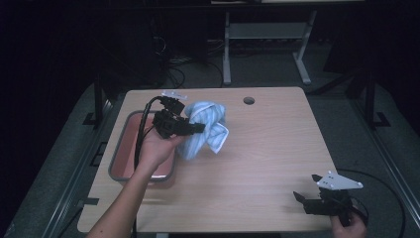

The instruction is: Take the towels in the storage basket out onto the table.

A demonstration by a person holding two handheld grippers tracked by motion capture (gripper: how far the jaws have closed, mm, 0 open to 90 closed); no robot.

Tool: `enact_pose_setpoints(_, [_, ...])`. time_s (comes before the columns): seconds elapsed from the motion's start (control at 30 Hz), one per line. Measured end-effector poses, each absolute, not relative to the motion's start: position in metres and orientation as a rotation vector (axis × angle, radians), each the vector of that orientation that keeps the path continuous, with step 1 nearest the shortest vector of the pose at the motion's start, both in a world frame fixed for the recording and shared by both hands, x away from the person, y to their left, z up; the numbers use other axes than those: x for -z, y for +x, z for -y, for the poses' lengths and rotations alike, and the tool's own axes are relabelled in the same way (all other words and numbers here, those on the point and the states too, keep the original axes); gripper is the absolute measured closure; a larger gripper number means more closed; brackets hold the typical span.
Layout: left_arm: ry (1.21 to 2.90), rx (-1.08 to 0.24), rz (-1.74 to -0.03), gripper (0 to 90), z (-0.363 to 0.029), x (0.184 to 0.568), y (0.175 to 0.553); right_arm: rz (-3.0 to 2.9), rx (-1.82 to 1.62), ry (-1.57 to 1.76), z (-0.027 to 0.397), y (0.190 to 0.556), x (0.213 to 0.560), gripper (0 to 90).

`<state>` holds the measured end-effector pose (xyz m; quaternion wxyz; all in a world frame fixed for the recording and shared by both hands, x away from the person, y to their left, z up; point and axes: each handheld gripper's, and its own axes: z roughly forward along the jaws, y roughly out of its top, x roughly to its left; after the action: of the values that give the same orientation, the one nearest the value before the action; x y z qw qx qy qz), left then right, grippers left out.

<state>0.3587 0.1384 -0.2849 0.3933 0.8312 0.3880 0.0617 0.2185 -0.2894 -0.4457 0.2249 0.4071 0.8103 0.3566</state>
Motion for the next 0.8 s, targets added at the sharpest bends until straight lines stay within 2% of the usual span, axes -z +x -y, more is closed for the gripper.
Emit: enact_pose_setpoints(0.8, [2.138, -0.071, -0.965, 61.2, -0.102, 0.318, 0.368, -2.232, -0.991, 1.116, 0.288, 0.219, 0.445, 13.9])
